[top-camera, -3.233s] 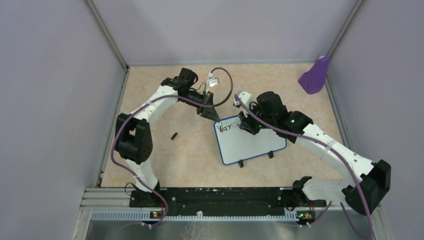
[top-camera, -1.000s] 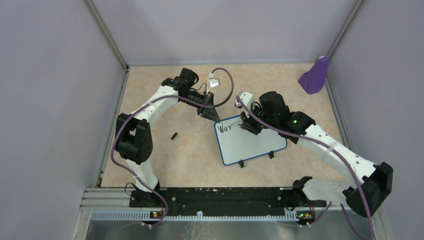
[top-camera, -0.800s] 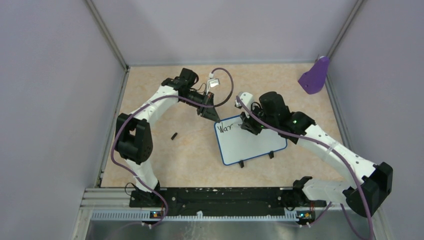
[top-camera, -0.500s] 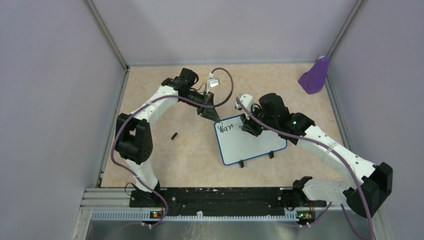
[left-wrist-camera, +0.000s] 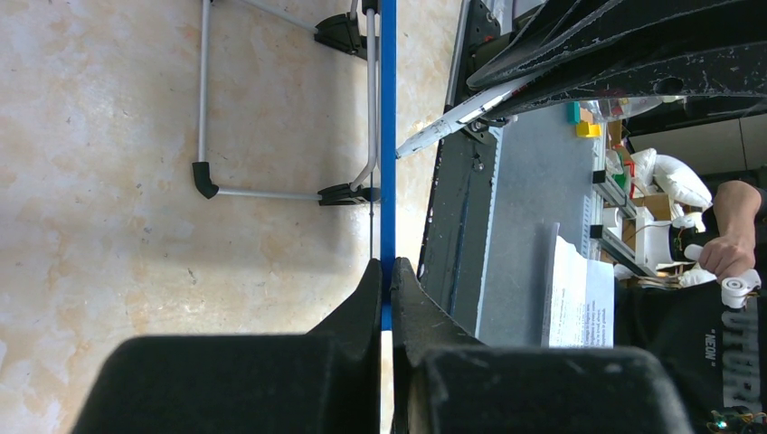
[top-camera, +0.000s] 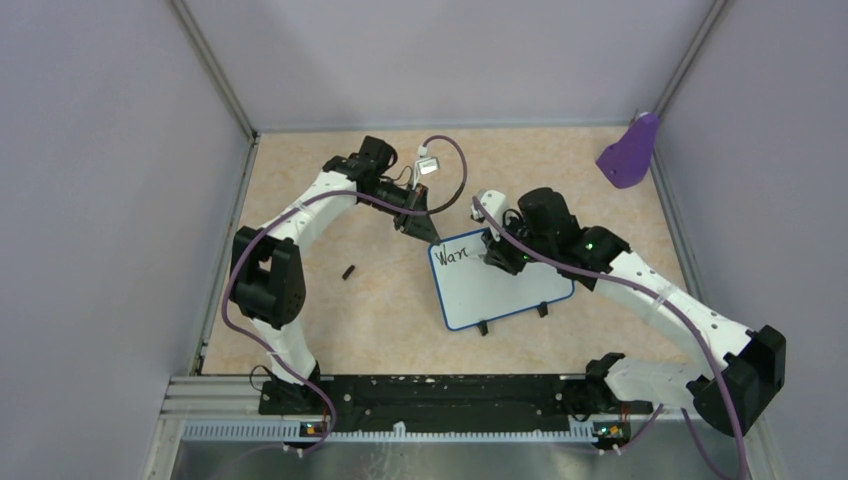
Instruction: Write a sentence on the whiteboard
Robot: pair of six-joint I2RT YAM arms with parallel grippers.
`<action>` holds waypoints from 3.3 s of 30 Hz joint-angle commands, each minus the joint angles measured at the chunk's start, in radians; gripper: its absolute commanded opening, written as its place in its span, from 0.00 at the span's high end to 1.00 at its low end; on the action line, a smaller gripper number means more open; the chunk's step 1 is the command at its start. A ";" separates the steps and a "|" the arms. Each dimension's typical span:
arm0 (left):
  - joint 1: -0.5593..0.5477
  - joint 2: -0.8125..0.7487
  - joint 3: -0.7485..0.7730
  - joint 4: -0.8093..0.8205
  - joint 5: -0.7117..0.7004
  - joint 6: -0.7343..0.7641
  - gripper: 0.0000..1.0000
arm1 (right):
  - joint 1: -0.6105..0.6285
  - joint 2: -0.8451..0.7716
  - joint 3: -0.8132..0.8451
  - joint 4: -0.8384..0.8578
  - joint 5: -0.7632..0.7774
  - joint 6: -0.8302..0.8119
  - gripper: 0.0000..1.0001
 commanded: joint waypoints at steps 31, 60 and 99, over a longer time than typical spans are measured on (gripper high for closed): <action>-0.025 0.021 0.011 -0.014 0.008 0.018 1.00 | -0.040 -0.027 0.015 0.035 0.056 0.020 1.00; -0.025 0.024 0.015 -0.015 0.009 0.017 1.00 | -0.031 -0.007 0.057 0.051 0.035 0.033 1.00; -0.026 0.025 0.011 -0.014 0.008 0.018 1.00 | -0.039 -0.008 -0.017 -0.041 0.003 -0.031 1.00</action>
